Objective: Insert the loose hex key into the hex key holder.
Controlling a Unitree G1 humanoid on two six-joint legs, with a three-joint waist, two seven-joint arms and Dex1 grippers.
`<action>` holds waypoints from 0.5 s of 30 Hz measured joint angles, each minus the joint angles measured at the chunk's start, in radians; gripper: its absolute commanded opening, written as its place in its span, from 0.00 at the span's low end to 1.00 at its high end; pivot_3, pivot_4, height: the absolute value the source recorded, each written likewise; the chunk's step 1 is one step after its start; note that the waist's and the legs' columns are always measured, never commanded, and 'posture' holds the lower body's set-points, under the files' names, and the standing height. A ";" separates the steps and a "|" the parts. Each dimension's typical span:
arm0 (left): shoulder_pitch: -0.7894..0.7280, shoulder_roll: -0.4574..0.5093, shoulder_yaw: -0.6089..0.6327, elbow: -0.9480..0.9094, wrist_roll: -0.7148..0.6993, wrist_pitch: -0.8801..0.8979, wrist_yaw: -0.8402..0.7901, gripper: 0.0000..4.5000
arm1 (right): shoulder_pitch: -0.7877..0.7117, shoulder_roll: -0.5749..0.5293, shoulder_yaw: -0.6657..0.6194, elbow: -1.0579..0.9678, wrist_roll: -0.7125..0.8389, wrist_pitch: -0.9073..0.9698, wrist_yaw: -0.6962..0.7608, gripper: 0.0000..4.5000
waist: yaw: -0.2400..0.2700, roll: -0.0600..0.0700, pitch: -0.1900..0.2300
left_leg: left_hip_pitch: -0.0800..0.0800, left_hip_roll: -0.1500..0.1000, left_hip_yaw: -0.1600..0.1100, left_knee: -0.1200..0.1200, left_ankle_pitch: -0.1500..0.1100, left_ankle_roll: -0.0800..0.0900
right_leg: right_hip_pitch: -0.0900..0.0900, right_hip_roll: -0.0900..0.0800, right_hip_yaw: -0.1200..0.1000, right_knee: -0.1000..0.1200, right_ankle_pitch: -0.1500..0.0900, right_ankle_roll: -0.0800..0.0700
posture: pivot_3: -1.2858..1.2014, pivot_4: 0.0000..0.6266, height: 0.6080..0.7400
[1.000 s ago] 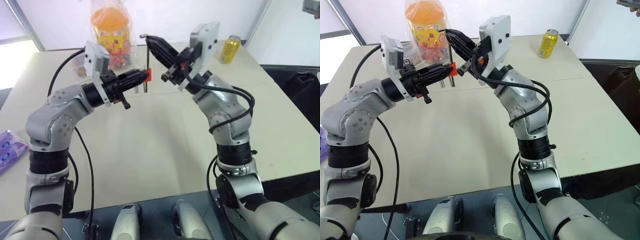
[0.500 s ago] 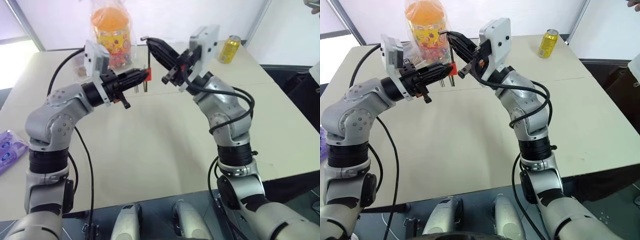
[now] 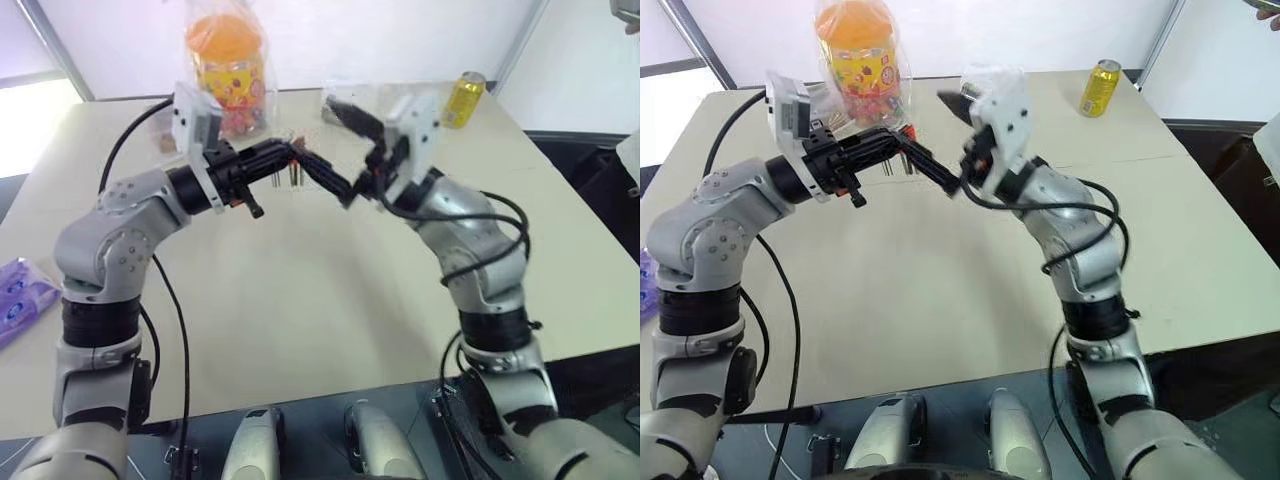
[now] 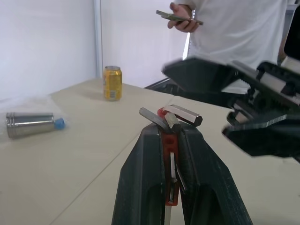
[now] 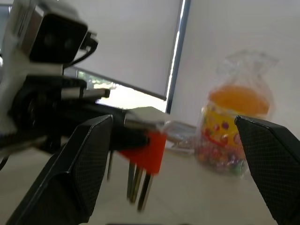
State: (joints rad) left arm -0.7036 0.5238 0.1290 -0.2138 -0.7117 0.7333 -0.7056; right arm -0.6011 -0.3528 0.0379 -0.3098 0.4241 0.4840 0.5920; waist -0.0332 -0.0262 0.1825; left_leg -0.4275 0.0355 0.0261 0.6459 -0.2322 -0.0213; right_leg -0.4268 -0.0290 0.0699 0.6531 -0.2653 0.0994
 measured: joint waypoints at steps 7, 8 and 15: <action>0.069 -0.105 -0.066 0.035 0.011 0.003 0.022 0.00 | 0.221 -0.218 -0.161 -0.176 0.111 0.178 0.027 0.99 | 0.011 0.000 0.000 | 0.001 0.000 0.000 0.001 0.000 0.001 | 0.000 0.002 0.001 -0.001 0.000 0.000 | 0.52 0.24 1.00; 0.074 -0.115 -0.081 0.041 0.013 0.003 0.020 0.00 | 0.221 -0.225 -0.173 -0.196 0.120 0.185 0.025 0.99 | 0.012 0.000 0.000 | 0.001 0.001 0.000 0.001 0.000 0.001 | 0.001 0.003 0.001 -0.001 0.000 0.000 | 0.52 0.24 1.00; 0.108 -0.307 -0.157 0.222 0.032 0.002 0.027 0.00 | 0.244 -0.259 -0.216 -0.247 0.147 0.232 -0.018 0.99 | 0.022 0.000 0.000 | 0.000 -0.001 0.000 0.002 0.000 0.001 | 0.001 0.002 0.001 -0.003 0.000 0.000 | 0.52 0.24 1.00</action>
State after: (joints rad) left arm -0.5956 0.2170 -0.0275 0.0081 -0.6796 0.7351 -0.6790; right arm -0.3575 -0.6116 -0.1777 -0.5563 0.5709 0.7158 0.5737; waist -0.0116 -0.0263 0.1824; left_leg -0.4278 0.0349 0.0262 0.6484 -0.2322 -0.0207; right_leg -0.4254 -0.0272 0.0712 0.6504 -0.2655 0.0995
